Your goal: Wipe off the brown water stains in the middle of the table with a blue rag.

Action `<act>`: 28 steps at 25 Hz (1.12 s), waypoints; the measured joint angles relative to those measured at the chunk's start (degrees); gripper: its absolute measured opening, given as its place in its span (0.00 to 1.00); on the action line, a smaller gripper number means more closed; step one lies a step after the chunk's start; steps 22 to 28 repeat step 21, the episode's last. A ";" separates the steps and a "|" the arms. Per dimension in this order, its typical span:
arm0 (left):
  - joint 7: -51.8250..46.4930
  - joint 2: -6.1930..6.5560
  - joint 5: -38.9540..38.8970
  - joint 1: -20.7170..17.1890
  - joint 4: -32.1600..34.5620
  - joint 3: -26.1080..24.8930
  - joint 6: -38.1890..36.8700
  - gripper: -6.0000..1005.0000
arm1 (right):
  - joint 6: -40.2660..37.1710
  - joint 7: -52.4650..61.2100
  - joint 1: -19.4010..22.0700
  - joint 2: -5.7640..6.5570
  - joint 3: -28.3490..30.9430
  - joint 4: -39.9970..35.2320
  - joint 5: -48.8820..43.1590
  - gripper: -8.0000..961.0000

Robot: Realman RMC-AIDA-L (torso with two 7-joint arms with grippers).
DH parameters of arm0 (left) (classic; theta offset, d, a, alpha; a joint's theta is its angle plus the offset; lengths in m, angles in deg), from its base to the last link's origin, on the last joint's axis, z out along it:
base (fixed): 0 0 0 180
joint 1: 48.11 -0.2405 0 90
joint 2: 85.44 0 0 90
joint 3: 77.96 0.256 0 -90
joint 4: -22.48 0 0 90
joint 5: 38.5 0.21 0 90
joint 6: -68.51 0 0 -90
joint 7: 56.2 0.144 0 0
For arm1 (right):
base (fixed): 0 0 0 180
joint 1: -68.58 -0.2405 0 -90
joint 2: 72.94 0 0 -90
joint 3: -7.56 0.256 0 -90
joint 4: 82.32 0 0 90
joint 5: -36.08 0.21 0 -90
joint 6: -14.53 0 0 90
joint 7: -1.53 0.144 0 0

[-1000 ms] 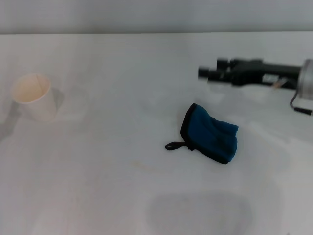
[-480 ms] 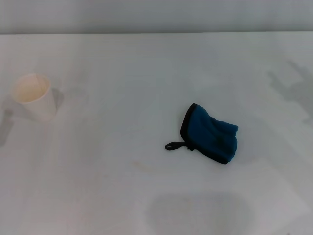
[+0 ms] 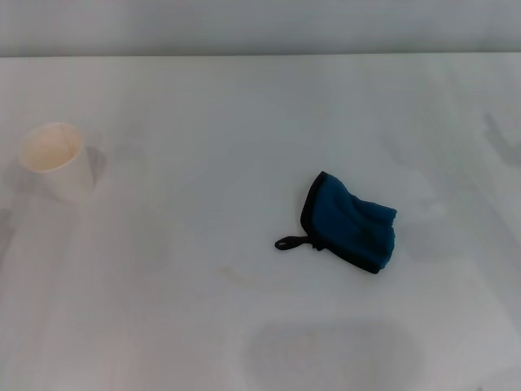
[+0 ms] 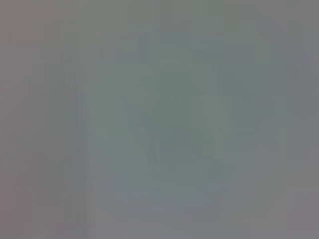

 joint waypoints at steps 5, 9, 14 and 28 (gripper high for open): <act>1.48 -0.06 0.03 0.12 -1.18 0.01 1.13 0.87 | -0.65 0.14 0.11 -0.03 0.04 1.22 0.28 0.89; 2.56 -0.15 0.06 0.13 -1.37 0.01 2.56 0.87 | -1.65 0.45 0.41 -0.03 0.05 2.51 0.72 0.89; 8.66 -0.33 0.07 0.32 -2.37 0.01 5.38 0.87 | -5.88 0.39 0.59 -0.04 0.05 4.78 2.06 0.89; 11.23 -0.18 0.41 0.85 -2.83 0.01 6.05 0.87 | -7.20 0.04 0.65 0.02 -0.43 5.81 1.80 0.89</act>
